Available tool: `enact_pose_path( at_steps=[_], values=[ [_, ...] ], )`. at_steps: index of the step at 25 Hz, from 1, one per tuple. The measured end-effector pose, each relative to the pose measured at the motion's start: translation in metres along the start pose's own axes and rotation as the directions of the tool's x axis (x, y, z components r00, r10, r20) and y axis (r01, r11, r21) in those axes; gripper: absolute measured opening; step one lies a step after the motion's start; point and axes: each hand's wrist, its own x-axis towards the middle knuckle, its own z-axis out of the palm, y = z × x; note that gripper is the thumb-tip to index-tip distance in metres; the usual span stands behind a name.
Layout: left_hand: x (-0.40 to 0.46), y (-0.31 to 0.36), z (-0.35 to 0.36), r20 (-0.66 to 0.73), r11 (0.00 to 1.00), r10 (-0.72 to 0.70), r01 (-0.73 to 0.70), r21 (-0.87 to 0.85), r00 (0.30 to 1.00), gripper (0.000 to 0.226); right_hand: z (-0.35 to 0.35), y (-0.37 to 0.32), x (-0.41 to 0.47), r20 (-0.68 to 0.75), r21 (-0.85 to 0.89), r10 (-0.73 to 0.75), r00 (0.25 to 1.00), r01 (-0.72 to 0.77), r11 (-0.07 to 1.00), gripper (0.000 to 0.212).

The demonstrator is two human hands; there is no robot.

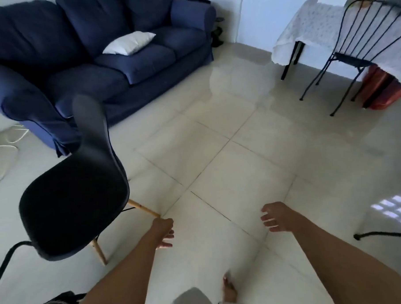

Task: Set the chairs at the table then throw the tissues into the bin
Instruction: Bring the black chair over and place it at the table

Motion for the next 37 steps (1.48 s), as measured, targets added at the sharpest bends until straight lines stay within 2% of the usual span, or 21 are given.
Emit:
enact_pose_path(
  at_steps=[4, 10, 13, 15, 18, 21, 24, 27, 30, 32, 37],
  values=[
    [0.042, 0.067, -0.012, -0.044, 0.986, -0.036, 0.028, -0.163, 0.998, 0.029, 0.016, -0.135, 0.064, -0.017, -0.182, -0.043, 0.999, 0.039, 0.982, 0.015],
    [0.128, 0.157, -0.048, -0.108, 0.952, -0.163, 0.128, -0.278, 0.981, 0.025, 0.089, -0.312, 0.145, 0.168, -0.368, -0.059, 0.984, 0.118, 0.922, 0.026],
    [0.159, 0.215, -0.059, -0.122, 0.929, -0.168, 0.116, -0.352, 0.978, 0.027, 0.128, -0.387, 0.173, 0.206, -0.470, -0.085, 0.975, 0.175, 0.865, 0.014],
    [0.174, 0.248, -0.068, -0.149, 0.905, -0.183, 0.108, -0.411, 0.972, 0.032, 0.147, -0.433, 0.194, 0.250, -0.509, -0.084, 0.965, 0.204, 0.836, 0.020],
    [0.196, 0.277, -0.080, -0.177, 0.859, -0.229, 0.113, -0.500, 0.957, 0.034, 0.172, -0.494, 0.224, 0.293, -0.589, -0.067, 0.954, 0.235, 0.773, 0.016],
    [0.217, 0.298, -0.081, -0.230, 0.737, -0.336, 0.103, -0.668, 0.913, 0.028, 0.198, -0.557, 0.258, 0.345, -0.687, -0.091, 0.934, 0.317, 0.653, 0.016],
    [0.222, 0.315, -0.064, -0.235, 0.545, -0.435, 0.047, -0.837, 0.869, 0.019, 0.231, -0.618, 0.280, 0.424, -0.759, -0.075, 0.903, 0.399, 0.515, 0.013],
    [0.220, 0.321, -0.046, -0.219, 0.390, -0.518, 0.001, -0.921, 0.827, 0.018, 0.270, -0.657, 0.283, 0.469, -0.799, -0.037, 0.882, 0.442, 0.408, 0.009],
    [0.215, 0.323, -0.040, -0.231, 0.252, -0.585, -0.097, -0.963, 0.778, 0.018, 0.323, -0.676, 0.275, 0.543, -0.810, -0.007, 0.840, 0.525, 0.261, 0.020],
    [0.214, 0.319, -0.041, -0.229, 0.171, -0.621, -0.156, -0.973, 0.750, 0.018, 0.360, -0.676, 0.262, 0.597, -0.793, 0.031, 0.802, 0.584, 0.172, 0.016],
    [0.211, 0.307, -0.044, -0.162, -0.012, -0.687, -0.233, -0.972, 0.709, 0.020, 0.432, -0.659, 0.220, 0.696, -0.711, 0.169, 0.697, 0.702, 0.033, 0.013]
  ],
)
